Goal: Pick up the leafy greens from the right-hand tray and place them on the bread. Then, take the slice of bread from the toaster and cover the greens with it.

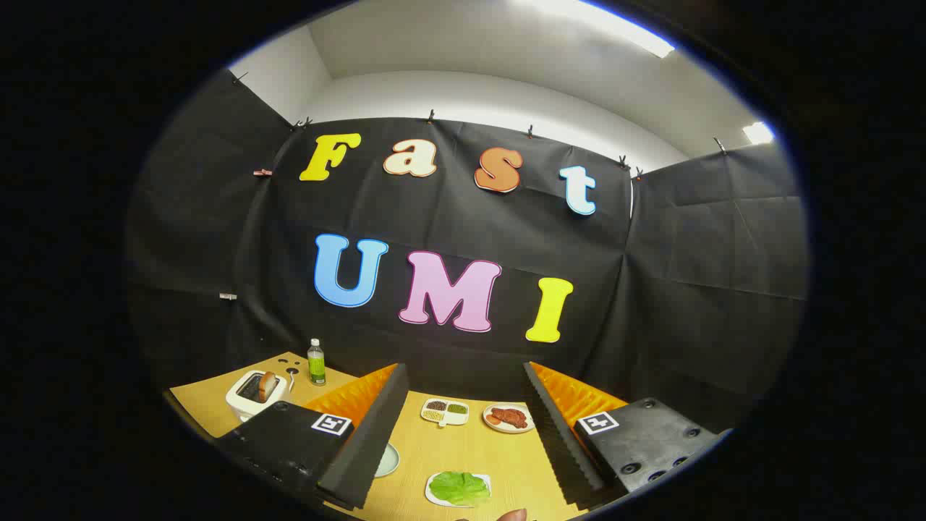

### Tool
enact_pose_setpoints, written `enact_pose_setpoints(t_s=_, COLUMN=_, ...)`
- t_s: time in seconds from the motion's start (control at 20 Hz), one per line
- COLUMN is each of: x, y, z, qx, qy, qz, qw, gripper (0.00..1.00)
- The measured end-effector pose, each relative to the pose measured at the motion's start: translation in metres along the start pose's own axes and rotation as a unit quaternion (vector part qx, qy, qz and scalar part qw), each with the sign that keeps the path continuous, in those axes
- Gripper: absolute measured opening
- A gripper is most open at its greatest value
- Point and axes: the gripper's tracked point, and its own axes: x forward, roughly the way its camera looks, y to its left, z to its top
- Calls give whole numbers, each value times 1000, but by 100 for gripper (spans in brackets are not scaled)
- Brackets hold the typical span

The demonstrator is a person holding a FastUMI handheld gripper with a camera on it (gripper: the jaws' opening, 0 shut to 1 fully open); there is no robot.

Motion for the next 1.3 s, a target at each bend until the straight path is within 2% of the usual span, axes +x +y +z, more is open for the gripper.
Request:
enact_pose_setpoints(t_s=0.9, x=11, y=12, z=-4, qx=-1, qy=8, qz=1, qw=1000, gripper=97)
enact_pose_setpoints(t_s=1.15, x=20, y=12, z=-14, qx=-6, qy=23, qz=22, qw=999, gripper=97)
enact_pose_setpoints(t_s=1.3, x=31, y=12, z=-36, qx=1, qy=52, qz=54, qw=997, gripper=97)
